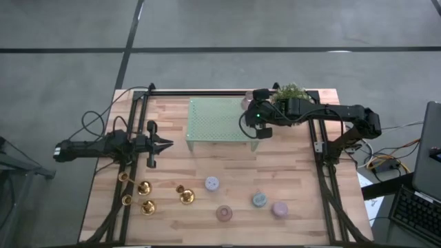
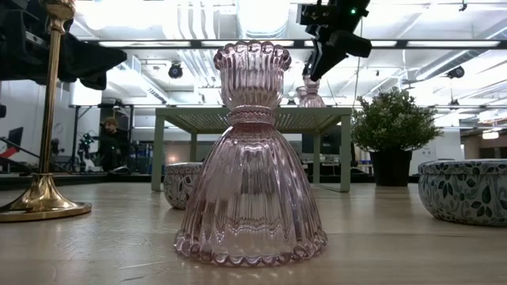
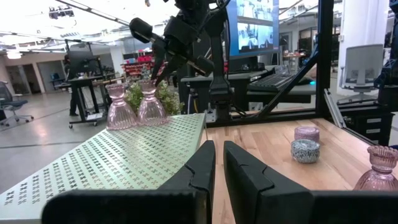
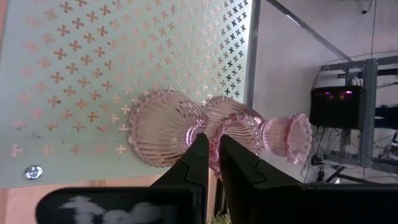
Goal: Pick & Place candle stick holders
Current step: Put the top pink candle holder on the shelf aligned with the other pink candle holder, then put the pink candle holder on the shelf aligned with the other pink candle holders
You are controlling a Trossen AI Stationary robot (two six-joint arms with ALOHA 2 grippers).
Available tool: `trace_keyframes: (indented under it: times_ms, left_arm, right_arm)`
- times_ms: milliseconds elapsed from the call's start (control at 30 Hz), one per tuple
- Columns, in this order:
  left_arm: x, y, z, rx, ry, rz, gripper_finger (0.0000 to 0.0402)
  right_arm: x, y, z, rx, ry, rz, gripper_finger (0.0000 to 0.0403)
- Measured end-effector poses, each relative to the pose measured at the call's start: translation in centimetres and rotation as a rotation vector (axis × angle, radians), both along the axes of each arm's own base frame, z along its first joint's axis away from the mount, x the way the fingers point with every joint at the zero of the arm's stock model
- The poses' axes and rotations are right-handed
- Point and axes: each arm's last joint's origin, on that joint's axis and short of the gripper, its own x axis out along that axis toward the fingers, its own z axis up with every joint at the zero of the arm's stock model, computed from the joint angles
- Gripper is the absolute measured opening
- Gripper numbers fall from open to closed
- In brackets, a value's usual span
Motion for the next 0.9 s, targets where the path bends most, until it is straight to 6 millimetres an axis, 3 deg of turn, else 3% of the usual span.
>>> trace_keyframes:
  times_ms: [600,900]
  left_arm:
    - [0.0,0.0,0.0,0.0,0.0,0.0,0.0037]
    - [0.0,0.0,0.0,0.0,0.0,0.0,0.0037]
  right_arm:
    - [0.02,0.02,0.0,0.001,-0.003,-0.002,0.0027]
    - [0.11,0.07,0.05,0.001,-0.014,-0.002,0.0071]
